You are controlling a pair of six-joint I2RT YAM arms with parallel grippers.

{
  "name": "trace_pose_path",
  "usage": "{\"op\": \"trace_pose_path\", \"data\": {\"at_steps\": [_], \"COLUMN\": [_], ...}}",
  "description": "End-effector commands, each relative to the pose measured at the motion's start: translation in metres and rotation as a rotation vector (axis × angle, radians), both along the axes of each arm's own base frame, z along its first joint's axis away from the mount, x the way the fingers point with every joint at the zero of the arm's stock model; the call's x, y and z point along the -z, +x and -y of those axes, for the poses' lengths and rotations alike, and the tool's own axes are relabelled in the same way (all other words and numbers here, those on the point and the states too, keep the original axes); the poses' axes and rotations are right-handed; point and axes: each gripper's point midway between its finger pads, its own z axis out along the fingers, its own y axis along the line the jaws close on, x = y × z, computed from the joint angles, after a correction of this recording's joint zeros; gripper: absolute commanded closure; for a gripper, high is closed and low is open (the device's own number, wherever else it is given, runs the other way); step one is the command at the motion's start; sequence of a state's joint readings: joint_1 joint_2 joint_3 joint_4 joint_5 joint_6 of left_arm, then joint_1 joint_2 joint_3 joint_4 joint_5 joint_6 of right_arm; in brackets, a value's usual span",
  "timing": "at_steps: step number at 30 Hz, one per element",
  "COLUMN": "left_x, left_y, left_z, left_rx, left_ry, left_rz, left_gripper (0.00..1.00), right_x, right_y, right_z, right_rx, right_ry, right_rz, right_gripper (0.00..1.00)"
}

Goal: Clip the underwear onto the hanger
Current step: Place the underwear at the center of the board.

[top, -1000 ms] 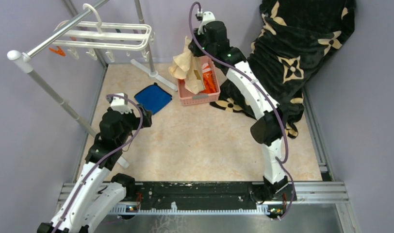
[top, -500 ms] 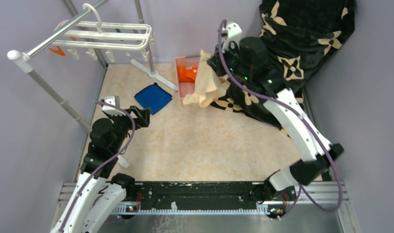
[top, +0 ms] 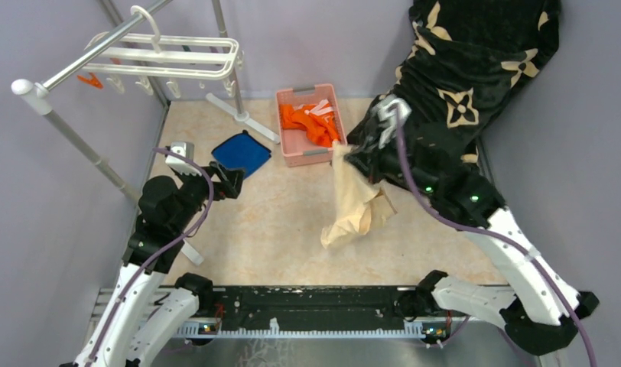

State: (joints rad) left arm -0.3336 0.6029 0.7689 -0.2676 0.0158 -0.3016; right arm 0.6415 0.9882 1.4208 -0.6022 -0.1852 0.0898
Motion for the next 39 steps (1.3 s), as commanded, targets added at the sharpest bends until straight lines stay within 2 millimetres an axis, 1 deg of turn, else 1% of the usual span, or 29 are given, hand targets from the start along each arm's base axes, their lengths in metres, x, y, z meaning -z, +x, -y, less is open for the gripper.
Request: {"op": "trace_pose_path", "data": {"at_steps": [1, 2, 3, 4, 5, 6, 7, 8, 9, 10, 11, 13, 14, 16, 18, 21, 23, 25, 27, 28, 29, 32, 34, 35, 37, 39], "left_x": [-0.004, -0.002, 0.001, 0.003, 0.007, 0.01, 0.014, 0.018, 0.022, 0.027, 0.032, 0.044, 0.051, 0.062, 0.075, 0.102, 0.12, 0.134, 0.144, 0.149, 0.152, 0.164, 0.176, 0.181, 0.186, 0.191], "left_y": [-0.002, -0.003, -0.003, -0.002, -0.002, -0.001, -0.001, 0.0, 0.0, 0.001, 0.002, 0.005, 0.006, 0.008, 0.006, 0.001, -0.005, -0.011, -0.015, -0.017, -0.018, -0.021, -0.022, -0.023, -0.025, -0.026], "left_z": [-0.002, -0.003, -0.005, -0.006, -0.006, -0.006, -0.006, -0.005, -0.005, -0.004, -0.004, -0.003, -0.001, 0.005, 0.016, 0.026, 0.031, 0.035, 0.037, 0.038, 0.039, 0.043, 0.046, 0.049, 0.055, 0.061], "left_rx": [-0.014, -0.023, -0.031, -0.039, -0.043, -0.044, -0.044, -0.043, -0.045, -0.045, -0.047, -0.05, -0.047, -0.028, 0.016, 0.029, 0.033, 0.038, 0.047, 0.053, 0.062, 0.09, 0.102, 0.114, 0.141, 0.168], "left_ry": [-0.018, -0.017, -0.016, -0.015, -0.016, -0.015, -0.011, -0.009, -0.004, 0.0, 0.005, 0.011, 0.011, -0.003, -0.033, -0.101, -0.128, -0.137, -0.141, -0.141, -0.142, -0.139, -0.141, -0.148, -0.165, -0.171], "left_rz": [-0.036, -0.046, -0.056, -0.065, -0.076, -0.088, -0.101, -0.115, -0.131, -0.149, -0.167, -0.21, -0.232, -0.271, -0.322, -0.436, -0.498, -0.524, -0.533, -0.54, -0.544, -0.558, -0.571, -0.58, -0.582, -0.575], "left_gripper": [0.01, 0.01, 0.01, 0.01, 0.01, 0.01, 0.01, 0.01, 0.01, 0.01, 0.01, 0.01, 0.01, 0.01, 0.02, 0.04, 0.04, 0.04, 0.04, 0.03, 0.03, 0.03, 0.03, 0.03, 0.03, 0.07], "right_x": [0.086, 0.104, 0.12, 0.135, 0.149, 0.159, 0.166, 0.171, 0.175, 0.176, 0.175, 0.181, 0.186, 0.201, 0.217, 0.248, 0.265, 0.277, 0.292, 0.297, 0.3, 0.308, 0.316, 0.321, 0.324, 0.326], "right_y": [-0.01, -0.013, -0.018, -0.027, -0.035, -0.043, -0.047, -0.049, -0.048, -0.043, -0.036, -0.022, -0.012, 0.008, 0.027, 0.053, 0.061, 0.065, 0.062, 0.061, 0.06, 0.055, 0.056, 0.057, 0.062, 0.068], "right_z": [-0.067, -0.085, -0.104, -0.125, -0.143, -0.157, -0.167, -0.173, -0.174, -0.169, -0.159, -0.138, -0.124, -0.09, -0.054, 0.007, 0.039, 0.061, 0.07, 0.07, 0.069, 0.054, 0.046, 0.043, 0.038, 0.035], "right_rx": [-0.083, -0.093, -0.113, -0.164, -0.208, -0.24, -0.257, -0.265, -0.253, -0.218, -0.167, -0.096, -0.051, 0.063, 0.178, 0.385, 0.489, 0.557, 0.571, 0.554, 0.541, 0.437, 0.402, 0.389, 0.375, 0.358], "right_ry": [-0.063, -0.092, -0.115, -0.137, -0.167, -0.192, -0.211, -0.213, -0.205, -0.197, -0.191, -0.189, -0.182, -0.176, -0.177, -0.18, -0.168, -0.155, -0.166, -0.176, -0.182, -0.185, -0.183, -0.183, -0.175, -0.162], "right_rz": [-0.179, -0.199, -0.222, -0.24, -0.253, -0.253, -0.254, -0.258, -0.266, -0.261, -0.245, -0.266, -0.293, -0.351, -0.41, -0.519, -0.567, -0.59, -0.604, -0.6, -0.598, -0.635, -0.661, -0.672, -0.675, -0.669], "right_gripper": [0.95, 0.9, 0.8, 0.69, 0.61, 0.56, 0.53, 0.5, 0.44, 0.38, 0.34, 0.31, 0.31, 0.31, 0.31, 0.31, 0.31, 0.31, 0.34, 0.37, 0.37, 0.35, 0.36, 0.36, 0.36, 0.36]}}
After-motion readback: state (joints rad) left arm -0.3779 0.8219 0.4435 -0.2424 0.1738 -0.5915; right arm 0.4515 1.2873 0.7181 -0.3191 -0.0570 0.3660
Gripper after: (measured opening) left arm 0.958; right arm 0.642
